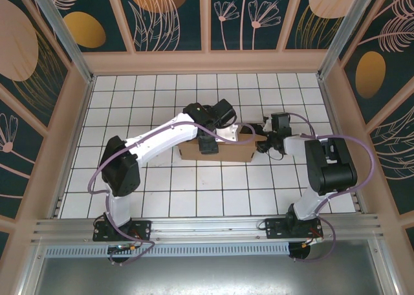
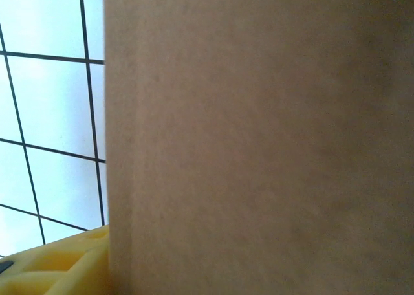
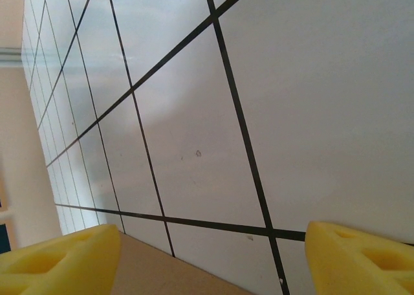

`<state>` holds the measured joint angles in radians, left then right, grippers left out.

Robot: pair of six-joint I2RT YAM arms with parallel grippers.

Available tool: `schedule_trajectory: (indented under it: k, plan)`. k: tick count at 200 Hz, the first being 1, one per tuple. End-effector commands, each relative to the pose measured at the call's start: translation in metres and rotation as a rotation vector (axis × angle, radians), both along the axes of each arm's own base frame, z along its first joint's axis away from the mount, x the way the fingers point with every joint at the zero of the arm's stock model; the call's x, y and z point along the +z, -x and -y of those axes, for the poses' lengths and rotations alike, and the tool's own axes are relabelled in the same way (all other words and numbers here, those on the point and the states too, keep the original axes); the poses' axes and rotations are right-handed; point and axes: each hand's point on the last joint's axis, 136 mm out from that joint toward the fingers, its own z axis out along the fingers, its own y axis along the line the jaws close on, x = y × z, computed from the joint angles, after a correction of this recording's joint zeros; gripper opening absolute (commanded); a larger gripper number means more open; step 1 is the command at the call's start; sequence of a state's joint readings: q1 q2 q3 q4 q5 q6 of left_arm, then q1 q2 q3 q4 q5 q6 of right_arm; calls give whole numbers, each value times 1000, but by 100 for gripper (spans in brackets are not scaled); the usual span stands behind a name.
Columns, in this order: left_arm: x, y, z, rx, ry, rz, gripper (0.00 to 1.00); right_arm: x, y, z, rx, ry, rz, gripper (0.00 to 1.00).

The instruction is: Fold the paper box

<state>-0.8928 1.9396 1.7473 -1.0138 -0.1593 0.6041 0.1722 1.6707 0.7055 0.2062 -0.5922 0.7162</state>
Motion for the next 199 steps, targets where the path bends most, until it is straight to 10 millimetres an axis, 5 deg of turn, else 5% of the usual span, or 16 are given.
schedule_trajectory:
  k: [1,35,65,85,111,144,199]
  plan:
    - [-23,-16,5,43,-14,11,64,-2,4,18,-61,20,-33,76]
    - [-36,-14,2,51,-30,-13,64,40,-8,66,-208,87,27,77]
    - [-45,-10,0,59,-28,-30,64,104,-14,92,-308,181,172,75]
    - [-49,-9,-3,60,-38,-25,64,151,-12,92,-324,162,289,64]
    - [-46,-12,-1,59,-29,-11,64,192,-2,61,-229,43,366,45]
    - [-41,-15,2,53,-15,5,64,209,14,25,-129,-20,357,20]
    - [-43,-15,3,47,-12,6,63,183,28,-9,-61,-64,272,18]
